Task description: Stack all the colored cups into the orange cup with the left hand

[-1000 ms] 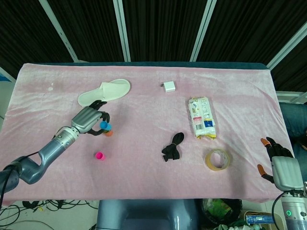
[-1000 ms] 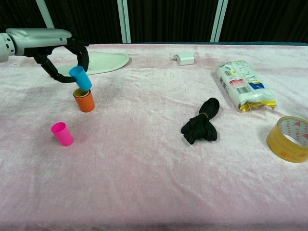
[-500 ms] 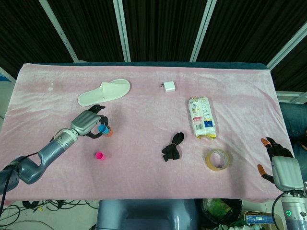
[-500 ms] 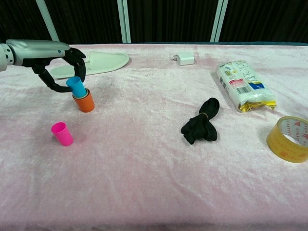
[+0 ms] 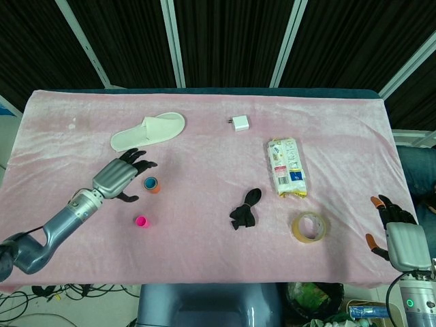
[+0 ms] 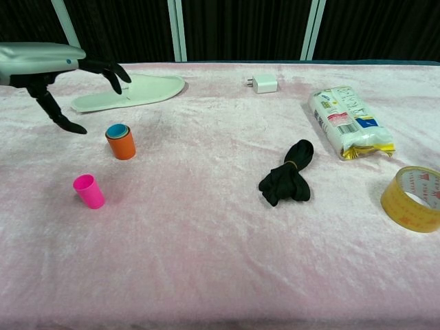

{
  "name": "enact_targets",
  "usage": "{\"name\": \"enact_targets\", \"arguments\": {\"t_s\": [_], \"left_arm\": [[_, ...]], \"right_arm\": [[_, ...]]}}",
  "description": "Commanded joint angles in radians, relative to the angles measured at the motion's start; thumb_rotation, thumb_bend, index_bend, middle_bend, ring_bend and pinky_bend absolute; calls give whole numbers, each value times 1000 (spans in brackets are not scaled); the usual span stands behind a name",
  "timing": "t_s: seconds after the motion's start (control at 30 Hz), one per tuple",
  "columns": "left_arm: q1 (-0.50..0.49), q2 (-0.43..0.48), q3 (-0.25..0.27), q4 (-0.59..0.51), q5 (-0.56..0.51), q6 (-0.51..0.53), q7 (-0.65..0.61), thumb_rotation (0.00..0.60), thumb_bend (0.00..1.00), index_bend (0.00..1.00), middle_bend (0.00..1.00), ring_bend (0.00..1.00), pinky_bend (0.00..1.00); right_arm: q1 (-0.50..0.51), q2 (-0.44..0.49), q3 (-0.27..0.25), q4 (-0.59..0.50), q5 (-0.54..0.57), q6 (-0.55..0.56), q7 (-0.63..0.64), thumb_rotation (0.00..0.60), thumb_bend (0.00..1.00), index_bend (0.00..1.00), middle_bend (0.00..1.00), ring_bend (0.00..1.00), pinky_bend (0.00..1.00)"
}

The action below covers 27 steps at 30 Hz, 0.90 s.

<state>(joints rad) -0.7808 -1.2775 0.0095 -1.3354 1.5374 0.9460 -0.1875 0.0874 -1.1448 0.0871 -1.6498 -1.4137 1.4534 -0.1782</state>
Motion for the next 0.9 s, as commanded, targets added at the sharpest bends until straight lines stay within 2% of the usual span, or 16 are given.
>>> {"name": "enact_targets", "arguments": {"t_s": [0.03, 0.17, 0.3, 0.9], "left_arm": [[99, 77, 59, -99, 57, 120, 68, 600, 187, 224, 278, 0, 0], [142, 106, 105, -132, 88, 143, 60, 600, 187, 228, 289, 0, 0], [146, 102, 122, -133, 113, 129, 55, 600, 187, 230, 306, 0, 0], [92, -20, 105, -55, 116, 0, 51, 600, 262, 308, 360, 0, 0]], "right_arm": [[0, 0, 0, 0, 0, -1, 0, 600, 256, 162, 98, 175, 239], [0, 1, 0, -2, 0, -1, 1, 600, 255, 162, 97, 175, 239], [-1, 0, -1, -3, -3, 2, -2, 600, 255, 161, 98, 175, 239], [-1, 4, 2, -3, 5, -2, 8, 600, 255, 161, 98, 175, 239]]}}
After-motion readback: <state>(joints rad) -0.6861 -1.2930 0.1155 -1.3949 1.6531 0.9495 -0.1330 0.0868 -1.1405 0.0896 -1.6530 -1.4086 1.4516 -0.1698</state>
